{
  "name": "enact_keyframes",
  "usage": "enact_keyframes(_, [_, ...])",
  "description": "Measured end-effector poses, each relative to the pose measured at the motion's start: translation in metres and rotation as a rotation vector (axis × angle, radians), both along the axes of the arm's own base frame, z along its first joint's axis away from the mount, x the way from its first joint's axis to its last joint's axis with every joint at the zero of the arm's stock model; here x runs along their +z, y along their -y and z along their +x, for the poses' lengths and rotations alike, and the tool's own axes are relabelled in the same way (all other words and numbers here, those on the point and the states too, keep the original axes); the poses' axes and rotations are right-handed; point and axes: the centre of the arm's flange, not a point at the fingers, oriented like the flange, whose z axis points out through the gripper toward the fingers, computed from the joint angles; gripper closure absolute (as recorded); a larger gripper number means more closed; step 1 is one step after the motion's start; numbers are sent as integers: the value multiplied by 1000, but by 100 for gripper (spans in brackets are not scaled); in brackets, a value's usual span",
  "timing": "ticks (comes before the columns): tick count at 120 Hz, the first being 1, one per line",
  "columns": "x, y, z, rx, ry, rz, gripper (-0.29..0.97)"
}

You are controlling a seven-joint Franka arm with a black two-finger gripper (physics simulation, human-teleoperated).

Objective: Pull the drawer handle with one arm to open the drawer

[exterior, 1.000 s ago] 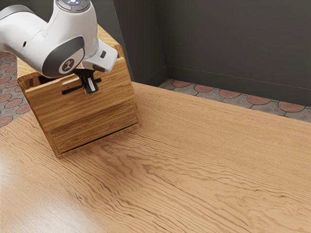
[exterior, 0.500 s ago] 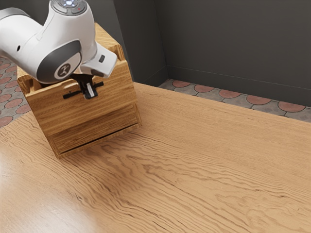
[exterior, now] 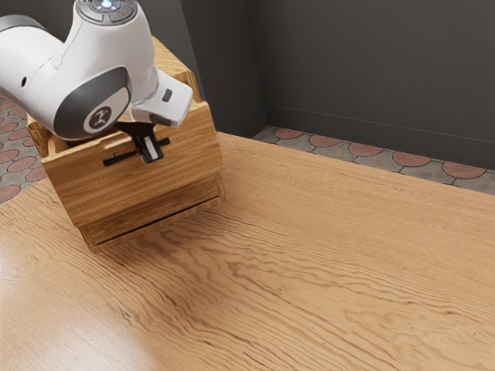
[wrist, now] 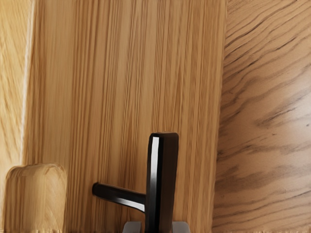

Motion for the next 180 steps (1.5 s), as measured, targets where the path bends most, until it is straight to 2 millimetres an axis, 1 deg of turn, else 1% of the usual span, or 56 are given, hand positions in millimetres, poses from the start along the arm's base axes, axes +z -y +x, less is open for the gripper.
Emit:
enact_keyframes(22, [0,10,-9,5,9,-19,72])
enact_keyframes(40, [1,23,-16,1,16,-28,72])
enact_keyframes(68, [0,38,-29,1,26,-38,72])
enact_keyframes(100, [5,52,-45,4,51,-38,73])
enact_keyframes(118, [8,67,-57,-3,63,-40,73])
enact_keyframes(133, [3,74,-60,-4,59,-44,72])
enact_keyframes(164, [0,89,-71,-5,66,-51,71])
enact_keyframes(180, [-1,98,-80,-8,72,-55,71])
